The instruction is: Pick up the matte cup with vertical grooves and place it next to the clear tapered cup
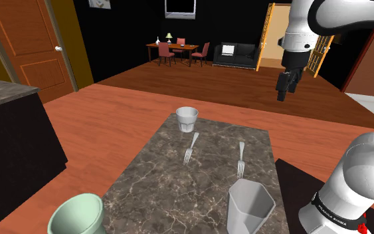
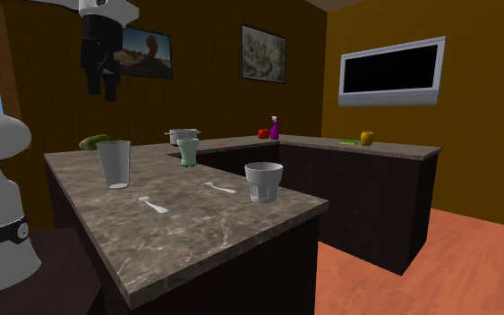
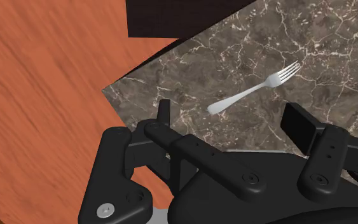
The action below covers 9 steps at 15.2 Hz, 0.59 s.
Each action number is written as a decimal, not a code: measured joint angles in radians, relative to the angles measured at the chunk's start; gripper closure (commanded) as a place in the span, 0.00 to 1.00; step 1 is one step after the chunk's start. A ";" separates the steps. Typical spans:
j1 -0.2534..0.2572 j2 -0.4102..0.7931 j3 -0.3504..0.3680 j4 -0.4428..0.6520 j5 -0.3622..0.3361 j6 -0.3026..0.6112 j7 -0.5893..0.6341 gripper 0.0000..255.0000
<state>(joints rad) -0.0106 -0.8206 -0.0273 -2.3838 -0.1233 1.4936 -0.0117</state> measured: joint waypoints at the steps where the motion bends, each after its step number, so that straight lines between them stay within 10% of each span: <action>1: 0.000 0.000 0.000 0.000 0.000 0.000 0.000 0.00; 9: 0.023 0.216 0.058 0.038 0.027 0.183 0.079 0.00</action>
<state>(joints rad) 0.0128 -0.6043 0.0309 -2.3453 -0.0963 1.6765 0.0673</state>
